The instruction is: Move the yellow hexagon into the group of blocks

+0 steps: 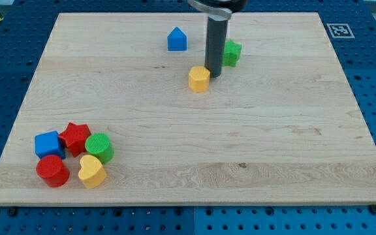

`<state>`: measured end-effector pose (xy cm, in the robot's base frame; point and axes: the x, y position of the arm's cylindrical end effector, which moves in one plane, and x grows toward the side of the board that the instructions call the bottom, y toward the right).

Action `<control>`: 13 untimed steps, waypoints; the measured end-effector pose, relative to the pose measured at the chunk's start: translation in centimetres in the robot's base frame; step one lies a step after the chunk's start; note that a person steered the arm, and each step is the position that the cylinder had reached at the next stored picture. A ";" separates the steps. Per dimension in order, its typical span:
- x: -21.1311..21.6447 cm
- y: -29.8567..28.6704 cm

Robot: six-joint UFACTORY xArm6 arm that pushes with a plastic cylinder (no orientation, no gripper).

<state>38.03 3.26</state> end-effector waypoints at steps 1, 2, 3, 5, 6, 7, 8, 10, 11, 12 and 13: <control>0.6 -2.1; 2.7 -3.1; 4.3 -4.4; 6.3 -8.3; 7.4 -10.0; 9.1 -10.6; 11.1 -10.6; 12.7 -8.8; 14.7 -7.5; 15.7 -9.7; 15.7 -14.1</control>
<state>53.76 -10.83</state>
